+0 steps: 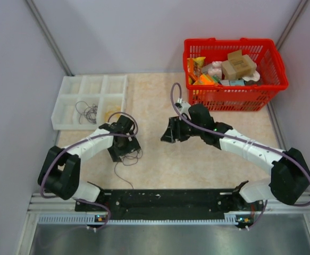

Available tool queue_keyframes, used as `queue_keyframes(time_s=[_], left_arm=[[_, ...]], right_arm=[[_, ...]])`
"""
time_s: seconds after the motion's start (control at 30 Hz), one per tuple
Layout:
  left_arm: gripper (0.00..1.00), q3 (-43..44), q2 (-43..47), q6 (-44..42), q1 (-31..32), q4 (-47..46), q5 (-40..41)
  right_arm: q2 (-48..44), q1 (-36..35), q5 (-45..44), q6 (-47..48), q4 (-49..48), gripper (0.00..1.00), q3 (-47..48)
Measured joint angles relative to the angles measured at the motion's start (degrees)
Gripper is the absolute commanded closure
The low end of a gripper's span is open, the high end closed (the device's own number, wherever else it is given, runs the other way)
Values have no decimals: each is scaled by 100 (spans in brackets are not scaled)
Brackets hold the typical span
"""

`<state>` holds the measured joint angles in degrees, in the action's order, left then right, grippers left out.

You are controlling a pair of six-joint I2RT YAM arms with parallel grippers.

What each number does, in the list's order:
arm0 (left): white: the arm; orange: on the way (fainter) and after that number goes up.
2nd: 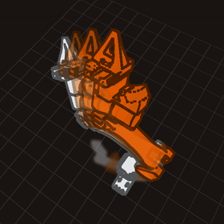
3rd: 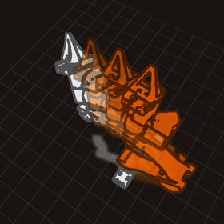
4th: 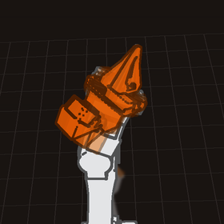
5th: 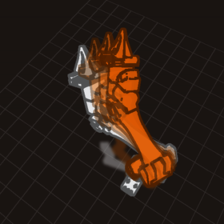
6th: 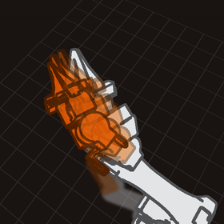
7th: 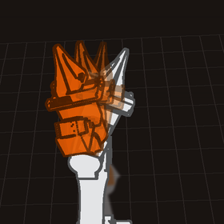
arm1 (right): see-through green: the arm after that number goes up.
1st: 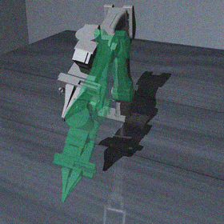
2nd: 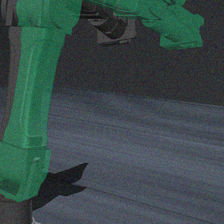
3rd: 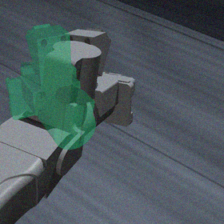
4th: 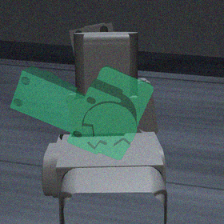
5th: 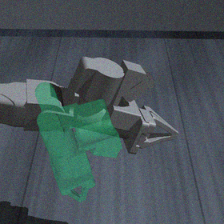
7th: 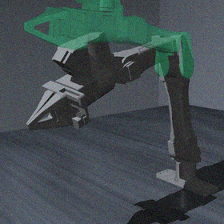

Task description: Untangle the cables

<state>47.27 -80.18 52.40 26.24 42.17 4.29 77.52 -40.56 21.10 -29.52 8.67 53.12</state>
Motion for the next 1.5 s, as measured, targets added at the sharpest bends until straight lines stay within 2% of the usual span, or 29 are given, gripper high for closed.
queue_keyframes(time_s=[0.17,0.3,0.53,0.7,0.83,0.87,0.93,1.03,1.07,1.33,1.5], left_arm=[[16,-37,-350,227,0,-264,-42],[30,-229,-361,417,0,-485,-7],[37,-227,-420,682,13,-352,223],[47,24,-723,866,57,-44,481],[53,710,-1355,1019,144,492,682],[57,907,-1539,1054,175,651,737],[72,1174,-1788,1115,232,892,778],[90,1228,-1849,1270,326,863,866],[100,1189,-1814,1340,356,817,907],[100,468,-1097,1561,387,599,1322],[100,411,-225,1202,332,516,1631]], right_arm=[[-120,28,-37,11,13,39,-37],[-275,33,-57,22,-17,39,-140],[-367,35,-74,22,-87,40,-330],[-396,35,-92,-11,-177,40,-492],[-514,50,-116,-9,-184,40,-588],[-540,63,-122,-9,-184,40,-590],[-599,96,-136,-7,-203,41,-592],[-767,138,-162,-4,-236,41,-680],[-824,149,-170,-2,-249,41,-719],[-1207,306,-208,55,-227,41,-890],[-1266,374,-201,59,-229,41,-890]])
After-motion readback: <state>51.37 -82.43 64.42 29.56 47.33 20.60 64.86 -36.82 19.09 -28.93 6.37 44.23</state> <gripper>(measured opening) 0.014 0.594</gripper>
